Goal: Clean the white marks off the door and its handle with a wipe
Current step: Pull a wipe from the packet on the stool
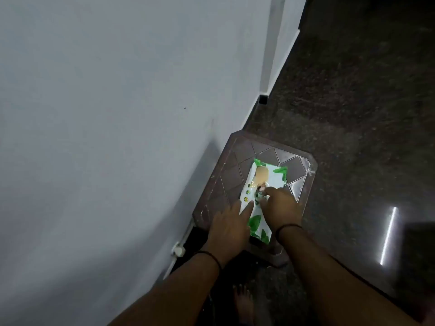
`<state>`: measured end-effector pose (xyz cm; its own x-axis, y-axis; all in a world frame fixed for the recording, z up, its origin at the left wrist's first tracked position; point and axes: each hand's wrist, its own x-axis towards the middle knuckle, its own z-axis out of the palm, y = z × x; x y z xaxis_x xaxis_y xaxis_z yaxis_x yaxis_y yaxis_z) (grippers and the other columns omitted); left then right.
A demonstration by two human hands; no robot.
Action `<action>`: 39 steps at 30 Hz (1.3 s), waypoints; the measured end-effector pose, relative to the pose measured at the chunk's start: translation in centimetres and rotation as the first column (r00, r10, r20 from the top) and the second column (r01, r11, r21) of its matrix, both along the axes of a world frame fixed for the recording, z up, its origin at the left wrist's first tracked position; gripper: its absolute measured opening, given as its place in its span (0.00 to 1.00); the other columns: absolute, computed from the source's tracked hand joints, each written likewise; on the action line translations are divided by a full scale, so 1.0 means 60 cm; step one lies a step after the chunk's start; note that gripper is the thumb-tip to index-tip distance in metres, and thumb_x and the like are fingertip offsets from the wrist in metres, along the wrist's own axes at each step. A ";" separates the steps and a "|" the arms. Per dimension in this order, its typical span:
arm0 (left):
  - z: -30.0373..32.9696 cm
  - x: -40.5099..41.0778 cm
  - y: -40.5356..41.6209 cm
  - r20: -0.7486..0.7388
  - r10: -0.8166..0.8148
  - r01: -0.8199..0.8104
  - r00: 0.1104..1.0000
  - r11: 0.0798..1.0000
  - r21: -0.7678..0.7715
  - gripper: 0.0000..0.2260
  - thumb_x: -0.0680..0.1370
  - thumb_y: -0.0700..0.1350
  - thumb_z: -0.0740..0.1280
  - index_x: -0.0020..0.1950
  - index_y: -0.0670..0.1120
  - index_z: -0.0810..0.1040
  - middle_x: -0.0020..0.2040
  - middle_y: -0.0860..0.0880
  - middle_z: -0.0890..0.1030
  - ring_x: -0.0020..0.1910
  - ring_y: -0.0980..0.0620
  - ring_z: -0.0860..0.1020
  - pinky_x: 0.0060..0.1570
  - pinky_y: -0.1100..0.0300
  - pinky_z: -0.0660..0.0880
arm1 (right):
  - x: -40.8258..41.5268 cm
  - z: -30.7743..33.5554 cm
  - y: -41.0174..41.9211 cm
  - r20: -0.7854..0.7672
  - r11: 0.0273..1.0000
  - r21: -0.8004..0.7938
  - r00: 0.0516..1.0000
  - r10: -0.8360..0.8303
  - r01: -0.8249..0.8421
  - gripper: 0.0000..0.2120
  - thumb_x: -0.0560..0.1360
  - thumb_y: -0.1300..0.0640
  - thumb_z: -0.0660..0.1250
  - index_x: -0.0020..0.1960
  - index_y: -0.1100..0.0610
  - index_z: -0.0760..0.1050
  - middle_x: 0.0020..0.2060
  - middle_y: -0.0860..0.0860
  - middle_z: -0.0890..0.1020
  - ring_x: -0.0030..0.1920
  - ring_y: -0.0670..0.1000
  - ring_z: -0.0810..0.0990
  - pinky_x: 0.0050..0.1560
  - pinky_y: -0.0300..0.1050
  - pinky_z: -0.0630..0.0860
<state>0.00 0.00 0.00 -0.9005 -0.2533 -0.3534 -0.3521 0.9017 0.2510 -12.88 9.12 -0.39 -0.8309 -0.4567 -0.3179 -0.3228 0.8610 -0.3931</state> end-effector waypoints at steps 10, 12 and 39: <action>-0.003 -0.029 -0.004 0.064 -0.006 0.009 0.998 0.998 -0.059 0.28 0.77 0.49 0.61 0.77 0.56 0.57 0.73 0.43 0.63 0.59 0.40 0.70 0.53 0.47 0.68 | -0.004 -0.015 -0.020 0.274 0.751 -0.494 0.898 -0.343 0.438 0.06 0.77 0.63 0.63 0.42 0.56 0.73 0.40 0.51 0.77 0.42 0.51 0.74 0.42 0.45 0.68; 0.001 -0.034 -0.003 0.080 -0.014 0.019 0.997 0.998 -0.063 0.29 0.76 0.49 0.61 0.76 0.57 0.58 0.74 0.43 0.62 0.60 0.40 0.69 0.54 0.48 0.67 | -0.007 -0.011 -0.027 0.409 0.633 -0.524 0.820 -0.401 0.571 0.06 0.78 0.65 0.62 0.43 0.57 0.72 0.39 0.53 0.77 0.40 0.52 0.75 0.42 0.47 0.73; 0.202 -0.042 -0.122 -0.050 0.849 -0.557 0.527 0.389 0.734 0.04 0.76 0.41 0.70 0.46 0.41 0.83 0.43 0.44 0.84 0.41 0.48 0.81 0.45 0.51 0.80 | 0.048 0.186 -0.140 0.919 0.429 -0.360 0.393 0.012 0.829 0.07 0.82 0.58 0.60 0.50 0.58 0.76 0.40 0.57 0.81 0.33 0.50 0.81 0.30 0.41 0.77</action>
